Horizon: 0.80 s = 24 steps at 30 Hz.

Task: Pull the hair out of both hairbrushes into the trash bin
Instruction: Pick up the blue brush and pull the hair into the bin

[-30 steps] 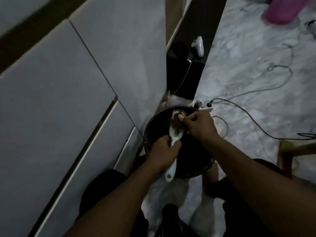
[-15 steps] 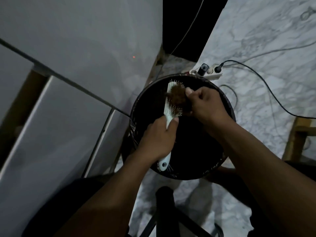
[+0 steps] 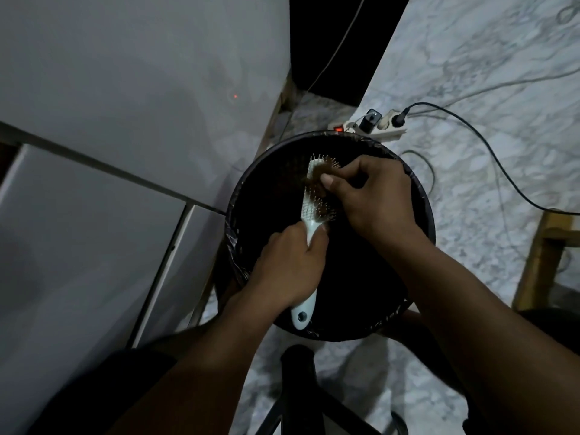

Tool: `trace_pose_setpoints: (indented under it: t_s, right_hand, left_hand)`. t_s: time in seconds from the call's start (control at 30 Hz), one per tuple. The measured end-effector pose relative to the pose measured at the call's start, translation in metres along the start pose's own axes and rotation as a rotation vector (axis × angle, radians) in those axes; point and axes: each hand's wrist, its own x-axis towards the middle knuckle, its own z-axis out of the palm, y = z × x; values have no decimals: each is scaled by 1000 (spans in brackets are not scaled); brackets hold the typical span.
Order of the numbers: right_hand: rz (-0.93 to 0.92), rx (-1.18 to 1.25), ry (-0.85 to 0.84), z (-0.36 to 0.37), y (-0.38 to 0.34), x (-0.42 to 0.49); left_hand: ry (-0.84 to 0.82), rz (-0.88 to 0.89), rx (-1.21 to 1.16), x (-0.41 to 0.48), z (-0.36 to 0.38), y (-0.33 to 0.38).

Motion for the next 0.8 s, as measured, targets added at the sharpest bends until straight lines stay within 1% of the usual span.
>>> trace_pose_setpoints:
  t_s: [0.13, 0.23, 0.3, 0.37, 0.43, 0.5, 0.57, 0.6, 0.7, 0.8]
  right_hand:
    - [194, 247, 34, 7, 8, 3]
    - [295, 438, 21, 11, 7, 3]
    - [353, 547, 4, 11, -1, 1]
    - [389, 609, -17, 10, -5, 0]
    - [374, 576, -54, 8, -5, -1]
    - [266, 414, -87, 9, -1, -3]
    - [144, 207, -65, 11, 2, -7]
    - [105, 144, -41, 12, 4, -7]
    - [61, 133, 8, 13, 6, -6]
    - [72, 208, 33, 13, 11, 0]
  left_hand:
    - [32, 29, 3, 1, -2, 2]
    - [54, 33, 15, 1, -3, 1]
    - [65, 22, 51, 0, -4, 1]
    - [72, -1, 143, -1, -6, 2]
    - [81, -10, 304, -5, -6, 5]
    - [82, -2, 424, -9, -5, 9]
    - [61, -1, 472, -11, -3, 12]
    - [52, -3, 473, -12, -2, 12]
    - [48, -10, 439, -10, -3, 11]
    - [49, -1, 358, -8, -3, 10]
